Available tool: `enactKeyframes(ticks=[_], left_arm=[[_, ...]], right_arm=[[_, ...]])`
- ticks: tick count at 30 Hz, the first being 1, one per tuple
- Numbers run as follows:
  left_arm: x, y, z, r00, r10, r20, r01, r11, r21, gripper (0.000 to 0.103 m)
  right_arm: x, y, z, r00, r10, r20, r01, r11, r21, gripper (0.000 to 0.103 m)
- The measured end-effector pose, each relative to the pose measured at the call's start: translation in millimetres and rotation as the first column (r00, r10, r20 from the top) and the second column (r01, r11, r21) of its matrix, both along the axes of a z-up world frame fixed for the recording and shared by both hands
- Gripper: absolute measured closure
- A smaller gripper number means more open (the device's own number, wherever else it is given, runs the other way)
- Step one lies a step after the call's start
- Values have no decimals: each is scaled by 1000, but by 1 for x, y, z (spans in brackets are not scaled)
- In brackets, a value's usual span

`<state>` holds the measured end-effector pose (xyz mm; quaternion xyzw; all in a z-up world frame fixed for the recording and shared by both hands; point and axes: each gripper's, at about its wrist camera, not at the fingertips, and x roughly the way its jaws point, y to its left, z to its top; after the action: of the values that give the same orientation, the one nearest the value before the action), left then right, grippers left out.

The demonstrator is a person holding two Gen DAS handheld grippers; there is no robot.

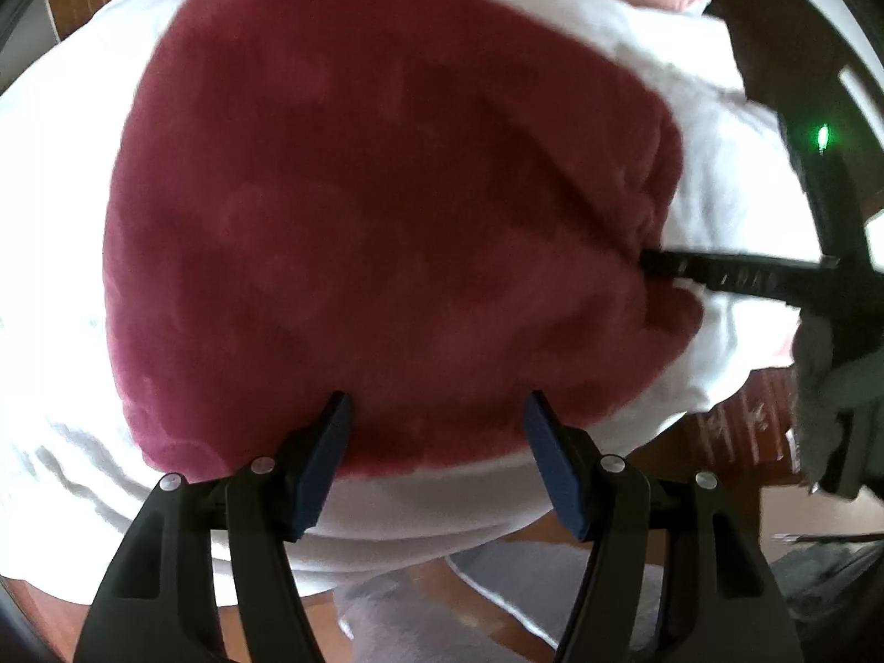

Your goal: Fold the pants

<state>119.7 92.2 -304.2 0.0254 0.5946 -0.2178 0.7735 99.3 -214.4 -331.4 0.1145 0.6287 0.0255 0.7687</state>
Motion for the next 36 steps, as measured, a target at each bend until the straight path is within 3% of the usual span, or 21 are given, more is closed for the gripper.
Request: enactKeyframes(ticks=[5, 11, 16, 19, 22, 25, 31, 36], left_arm=[[-5, 3, 7, 1000, 15, 22, -15, 1000, 3, 39], [-11, 25, 37, 997, 49, 56, -46, 997, -55, 39], [-8, 31, 42, 999, 17, 48, -14, 997, -73, 39], [2, 31, 31, 999, -44, 23, 45, 998, -42, 39], [15, 34, 9, 996, -85, -30, 85, 996, -15, 38], [26, 40, 0, 987, -141, -79, 137, 989, -48, 38], [43, 53, 42, 963, -264, -44, 256, 957, -137, 38], [84, 56, 88, 947, -317, 57, 322, 927, -192, 38]], right_arm=[[-1, 12, 14, 999, 43, 32, -43, 999, -10, 69], [-13, 16, 66, 983, 76, 167, -75, 997, -12, 69], [13, 38, 85, 972, 75, 221, -82, 996, 24, 69], [27, 39, 70, 984, 31, 178, -45, 996, 78, 69], [43, 34, 39, 994, -50, 102, 42, 996, 75, 70], [54, 28, 18, 993, -101, 62, 97, 993, 69, 76], [74, 29, 2, 986, -159, 39, 157, 986, 59, 76], [73, 35, 8, 982, -187, 38, 185, 981, 51, 76]])
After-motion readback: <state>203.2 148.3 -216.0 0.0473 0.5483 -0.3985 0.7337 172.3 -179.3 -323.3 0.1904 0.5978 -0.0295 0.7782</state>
